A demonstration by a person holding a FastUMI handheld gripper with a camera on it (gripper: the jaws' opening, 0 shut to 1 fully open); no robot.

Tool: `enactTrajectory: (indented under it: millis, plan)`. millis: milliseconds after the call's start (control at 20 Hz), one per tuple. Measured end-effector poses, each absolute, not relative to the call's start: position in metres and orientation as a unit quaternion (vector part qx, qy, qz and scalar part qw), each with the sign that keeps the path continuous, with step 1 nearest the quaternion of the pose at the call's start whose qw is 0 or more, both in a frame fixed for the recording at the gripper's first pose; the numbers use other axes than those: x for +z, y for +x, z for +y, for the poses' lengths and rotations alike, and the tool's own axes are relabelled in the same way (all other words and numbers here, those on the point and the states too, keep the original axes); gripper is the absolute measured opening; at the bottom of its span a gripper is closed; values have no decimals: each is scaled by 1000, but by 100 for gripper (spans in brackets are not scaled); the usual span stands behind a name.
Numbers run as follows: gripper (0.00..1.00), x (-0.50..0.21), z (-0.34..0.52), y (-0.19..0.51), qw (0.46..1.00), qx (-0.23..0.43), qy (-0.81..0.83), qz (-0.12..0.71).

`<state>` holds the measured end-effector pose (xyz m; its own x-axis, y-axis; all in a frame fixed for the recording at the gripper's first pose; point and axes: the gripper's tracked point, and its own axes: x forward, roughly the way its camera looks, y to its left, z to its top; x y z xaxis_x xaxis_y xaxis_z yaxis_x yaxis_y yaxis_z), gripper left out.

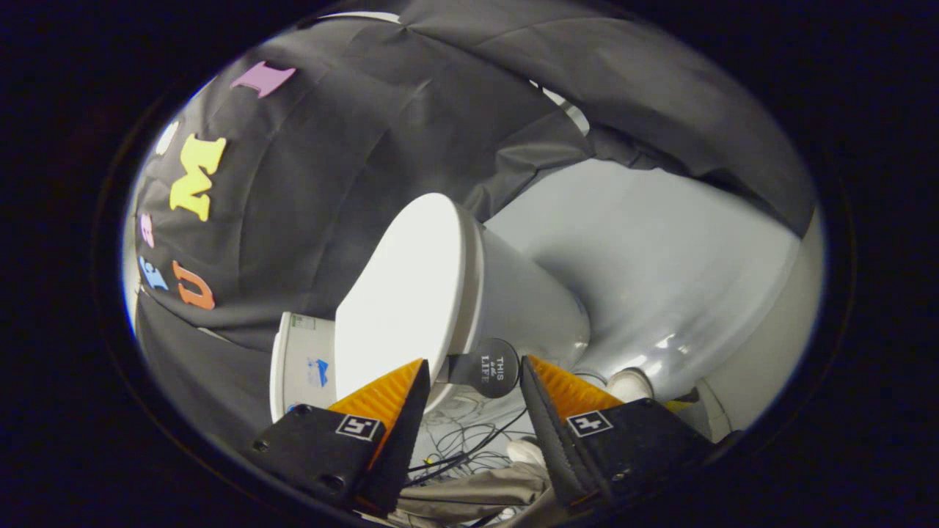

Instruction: Open the toilet lid.

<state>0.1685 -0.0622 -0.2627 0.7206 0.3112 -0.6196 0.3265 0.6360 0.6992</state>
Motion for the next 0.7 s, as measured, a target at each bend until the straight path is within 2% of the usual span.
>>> enactTrajectory:
  millis: [250, 300, 400, 700]
  plan:
    - [61, -279, -67, 173, 812, -4, 451, 372]
    - [50, -283, -67, 174, 809, -3, 455, 372]
    - [40, -278, -66, 179, 804, 8, 472, 362]
    - [23, -272, -71, 181, 764, 1, 541, 351]
